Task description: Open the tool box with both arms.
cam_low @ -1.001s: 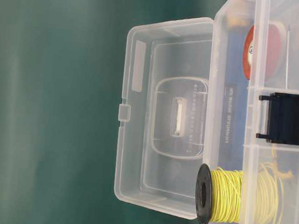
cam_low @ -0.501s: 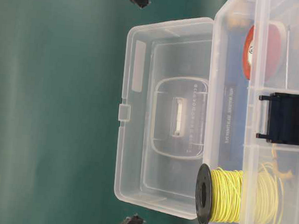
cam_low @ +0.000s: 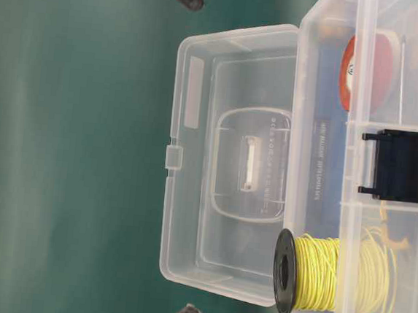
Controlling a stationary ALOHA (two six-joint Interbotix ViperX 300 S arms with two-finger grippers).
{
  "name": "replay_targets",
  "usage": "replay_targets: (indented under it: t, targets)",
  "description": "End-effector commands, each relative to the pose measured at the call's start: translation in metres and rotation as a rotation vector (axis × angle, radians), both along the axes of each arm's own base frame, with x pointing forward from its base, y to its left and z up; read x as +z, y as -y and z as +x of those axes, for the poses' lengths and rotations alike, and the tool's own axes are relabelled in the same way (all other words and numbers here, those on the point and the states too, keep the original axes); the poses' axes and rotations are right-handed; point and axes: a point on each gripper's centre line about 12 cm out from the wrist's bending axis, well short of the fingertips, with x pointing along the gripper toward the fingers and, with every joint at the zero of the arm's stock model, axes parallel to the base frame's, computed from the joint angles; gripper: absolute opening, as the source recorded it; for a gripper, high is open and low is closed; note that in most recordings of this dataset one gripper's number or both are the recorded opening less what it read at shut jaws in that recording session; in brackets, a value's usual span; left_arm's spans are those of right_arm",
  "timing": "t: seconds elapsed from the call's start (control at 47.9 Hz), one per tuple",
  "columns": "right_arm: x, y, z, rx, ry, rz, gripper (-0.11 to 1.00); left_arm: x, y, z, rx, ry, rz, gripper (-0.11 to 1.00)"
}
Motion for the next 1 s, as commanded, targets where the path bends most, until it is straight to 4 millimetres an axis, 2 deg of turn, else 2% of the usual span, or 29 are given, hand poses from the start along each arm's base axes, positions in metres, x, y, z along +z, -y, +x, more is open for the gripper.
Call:
replay_targets:
  t: [0.0, 0.271, 0.459, 0.605, 0.709, 0.981]
  targets:
    - [0.009, -0.002, -0.008, 0.0, 0.022, 0.002, 0.86, 0.009, 0.001, -0.006, -0.002, 0.033, 0.005, 0.9]
    - [0.022, -0.01, -0.06, 0.0, 0.104, -0.009, 0.86, 0.023, 0.013, -0.051, -0.02, 0.124, 0.012, 0.9]
    - [0.013, -0.015, -0.089, -0.013, 0.124, 0.019, 0.86, 0.02, 0.017, -0.077, -0.021, 0.158, 0.012, 0.9]
    - [-0.003, -0.016, -0.097, -0.026, 0.117, 0.05, 0.86, 0.014, 0.02, -0.094, -0.023, 0.143, 0.002, 0.9]
    - [-0.007, -0.016, -0.096, -0.032, 0.133, 0.065, 0.86, 0.005, 0.022, -0.105, -0.02, 0.127, -0.019, 0.9]
    - [-0.028, -0.016, -0.092, -0.049, 0.099, 0.106, 0.86, -0.005, 0.024, -0.116, -0.011, 0.137, -0.052, 0.89]
